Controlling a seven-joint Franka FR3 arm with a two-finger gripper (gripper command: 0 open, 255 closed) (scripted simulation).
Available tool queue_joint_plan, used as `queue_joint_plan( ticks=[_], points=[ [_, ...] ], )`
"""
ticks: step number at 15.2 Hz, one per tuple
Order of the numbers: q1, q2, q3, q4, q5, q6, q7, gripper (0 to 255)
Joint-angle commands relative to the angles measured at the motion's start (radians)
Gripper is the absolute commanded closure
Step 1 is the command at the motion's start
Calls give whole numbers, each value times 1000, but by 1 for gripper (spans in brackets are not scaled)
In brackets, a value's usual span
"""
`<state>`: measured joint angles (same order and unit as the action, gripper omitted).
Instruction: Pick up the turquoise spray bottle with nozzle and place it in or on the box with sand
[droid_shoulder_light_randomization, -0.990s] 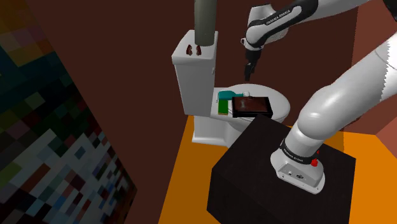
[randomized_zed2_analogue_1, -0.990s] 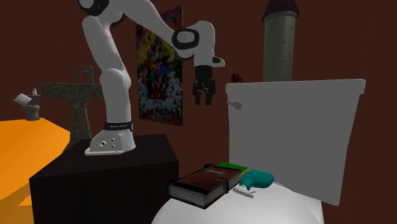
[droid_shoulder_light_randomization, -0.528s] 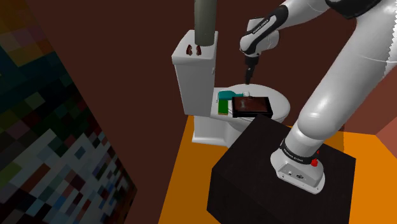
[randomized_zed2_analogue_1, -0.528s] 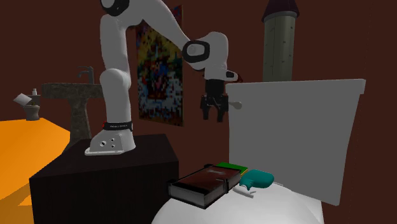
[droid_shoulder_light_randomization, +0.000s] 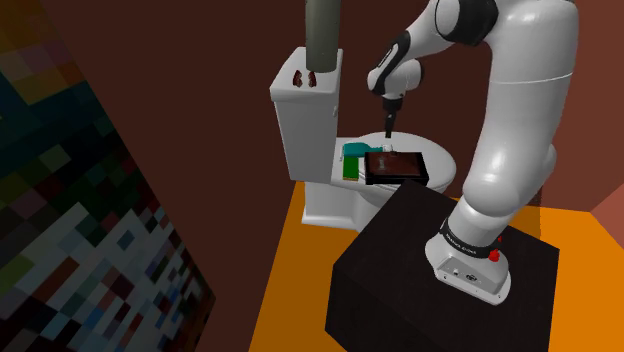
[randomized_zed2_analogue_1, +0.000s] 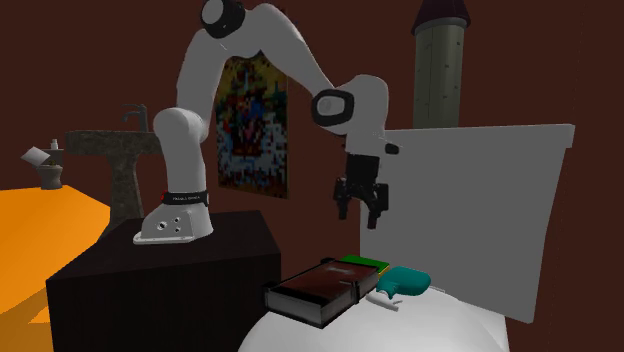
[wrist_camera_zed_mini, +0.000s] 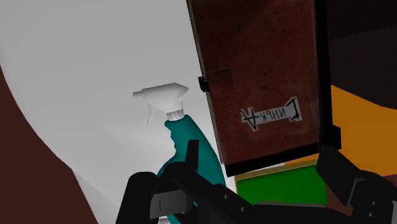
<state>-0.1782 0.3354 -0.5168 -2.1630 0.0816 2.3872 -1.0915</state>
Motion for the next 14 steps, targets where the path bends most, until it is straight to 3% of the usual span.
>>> queue_joint_plan(
  ticks=[1, 9, 14],
  points=[
    [-42, 88, 24, 63, 44, 10, -65, 0],
    [-202, 417, 117, 395, 121, -28, -216, 0],
    [-217, 459, 131, 403, 133, 5, -224, 0]
  ],
)
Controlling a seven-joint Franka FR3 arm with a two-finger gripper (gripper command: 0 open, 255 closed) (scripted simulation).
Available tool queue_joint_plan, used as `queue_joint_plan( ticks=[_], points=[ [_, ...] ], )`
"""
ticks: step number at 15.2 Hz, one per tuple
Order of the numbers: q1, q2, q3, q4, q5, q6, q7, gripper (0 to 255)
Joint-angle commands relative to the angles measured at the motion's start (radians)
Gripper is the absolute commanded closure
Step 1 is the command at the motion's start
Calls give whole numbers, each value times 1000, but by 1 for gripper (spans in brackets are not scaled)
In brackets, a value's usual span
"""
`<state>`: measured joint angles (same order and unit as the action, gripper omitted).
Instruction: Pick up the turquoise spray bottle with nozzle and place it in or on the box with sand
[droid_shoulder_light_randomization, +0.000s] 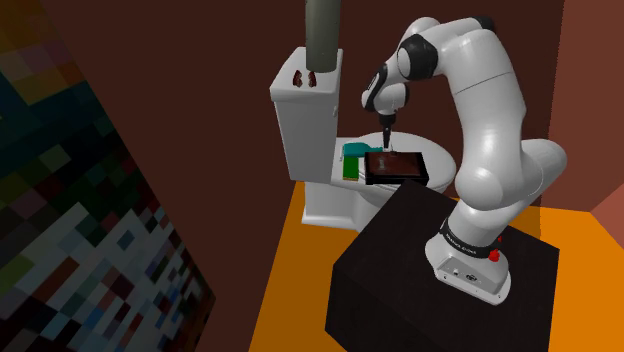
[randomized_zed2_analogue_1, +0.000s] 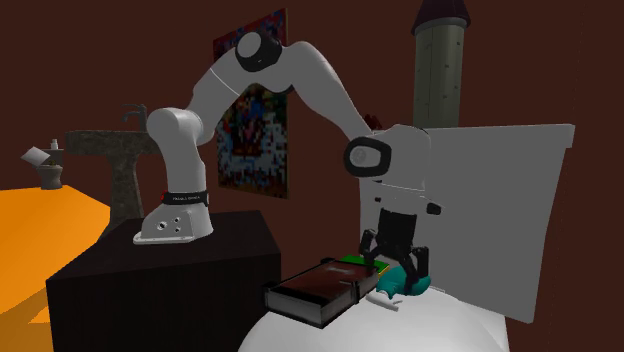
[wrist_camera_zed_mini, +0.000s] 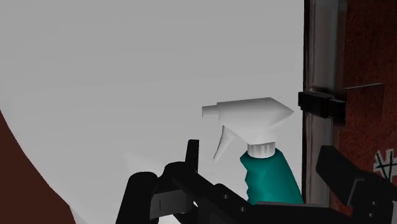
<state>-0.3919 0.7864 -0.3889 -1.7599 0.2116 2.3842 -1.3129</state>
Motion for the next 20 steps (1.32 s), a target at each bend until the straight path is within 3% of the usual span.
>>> queue_joint_plan(
  ticks=[1, 11, 12, 20],
  points=[
    [-7, 18, 6, 2, 5, 17, -5, 0],
    [-15, 43, 14, 6, 13, 38, -9, 0],
    [-15, 43, 14, 6, 13, 38, -9, 255],
    [-15, 43, 14, 5, 13, 38, -9, 255]
  ],
)
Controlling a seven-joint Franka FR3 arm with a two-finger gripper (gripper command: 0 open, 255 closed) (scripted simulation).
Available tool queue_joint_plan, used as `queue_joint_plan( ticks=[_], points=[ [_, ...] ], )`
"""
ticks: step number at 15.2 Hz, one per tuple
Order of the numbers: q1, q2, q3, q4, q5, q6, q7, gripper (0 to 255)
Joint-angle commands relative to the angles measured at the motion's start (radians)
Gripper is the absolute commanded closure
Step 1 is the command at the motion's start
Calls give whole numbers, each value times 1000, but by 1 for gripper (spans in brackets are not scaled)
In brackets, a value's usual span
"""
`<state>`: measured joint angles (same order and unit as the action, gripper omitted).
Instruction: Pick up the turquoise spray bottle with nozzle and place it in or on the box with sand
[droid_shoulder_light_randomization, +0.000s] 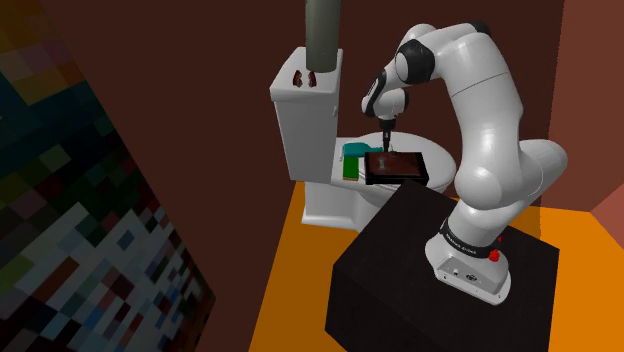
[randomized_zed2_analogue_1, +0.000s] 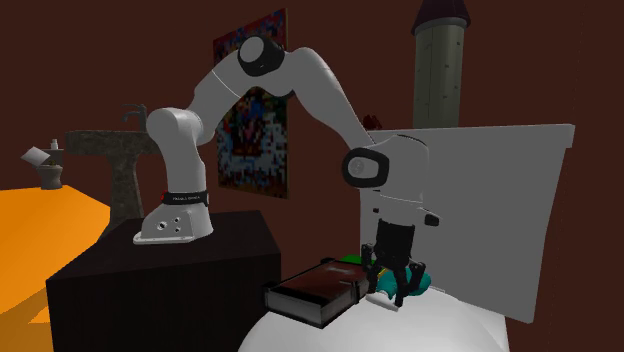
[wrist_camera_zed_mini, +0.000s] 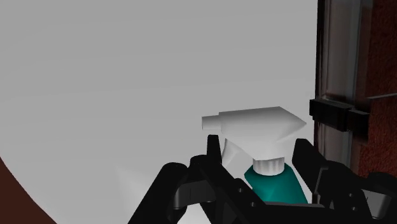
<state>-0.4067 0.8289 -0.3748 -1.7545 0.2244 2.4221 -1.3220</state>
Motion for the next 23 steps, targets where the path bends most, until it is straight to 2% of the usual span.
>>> queue_joint_plan(
  ticks=[1, 23],
  points=[
    [0, 0, 0, 1, 0, 0, 0, 255],
    [58, -224, -75, -44, -74, -177, 20, 255]
  ],
)
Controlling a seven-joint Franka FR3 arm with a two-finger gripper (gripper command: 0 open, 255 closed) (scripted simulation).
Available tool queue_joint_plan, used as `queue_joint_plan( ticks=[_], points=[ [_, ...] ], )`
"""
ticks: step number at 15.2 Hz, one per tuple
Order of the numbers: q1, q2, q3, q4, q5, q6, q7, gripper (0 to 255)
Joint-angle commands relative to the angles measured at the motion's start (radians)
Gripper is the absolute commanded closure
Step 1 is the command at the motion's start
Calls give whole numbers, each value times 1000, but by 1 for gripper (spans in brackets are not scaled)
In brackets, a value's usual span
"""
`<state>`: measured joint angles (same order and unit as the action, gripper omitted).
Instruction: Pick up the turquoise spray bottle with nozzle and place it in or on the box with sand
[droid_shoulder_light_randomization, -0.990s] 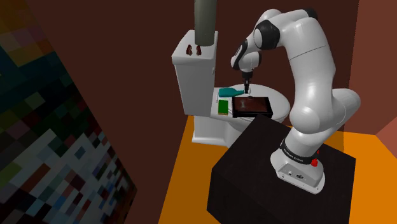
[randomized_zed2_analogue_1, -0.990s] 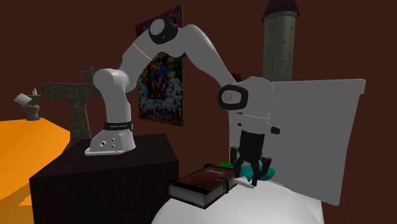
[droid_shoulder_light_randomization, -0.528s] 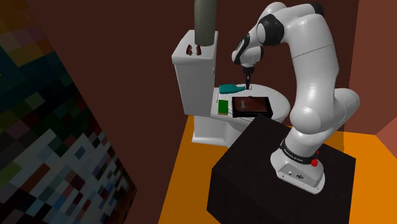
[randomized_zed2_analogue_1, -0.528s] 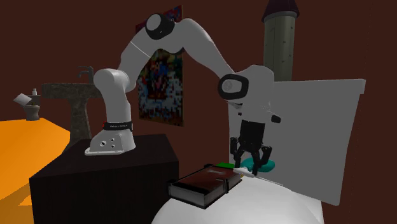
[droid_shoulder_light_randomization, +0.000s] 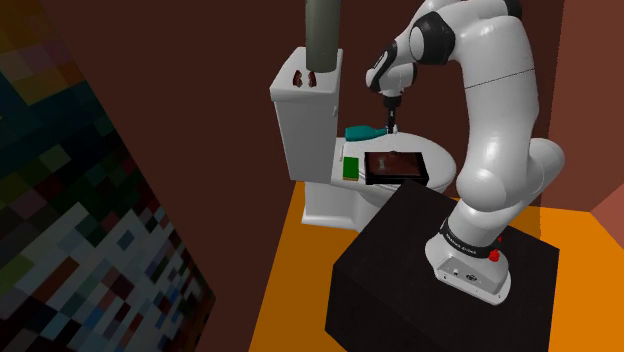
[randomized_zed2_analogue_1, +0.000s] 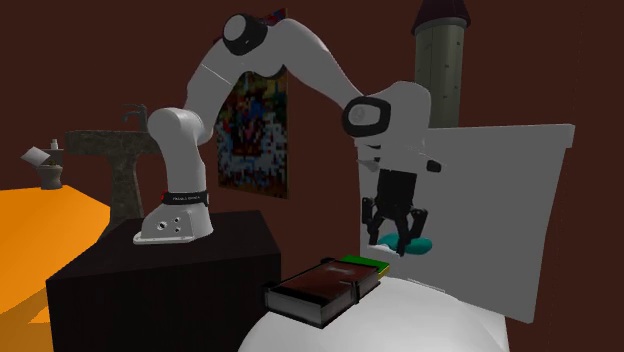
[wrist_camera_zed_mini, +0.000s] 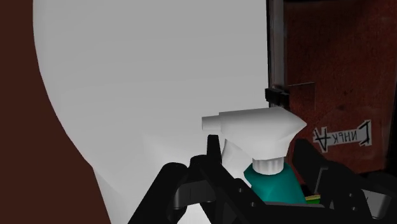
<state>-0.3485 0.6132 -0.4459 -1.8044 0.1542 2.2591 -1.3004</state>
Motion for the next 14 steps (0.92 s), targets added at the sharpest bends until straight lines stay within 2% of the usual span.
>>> queue_joint_plan(
  ticks=[1, 5, 14],
  points=[
    [2, -18, -7, 6, -8, -23, 0, 255],
    [9, -48, -17, 9, -20, -55, 4, 255],
    [47, -338, -123, -393, -150, 85, -24, 255]
  ],
)
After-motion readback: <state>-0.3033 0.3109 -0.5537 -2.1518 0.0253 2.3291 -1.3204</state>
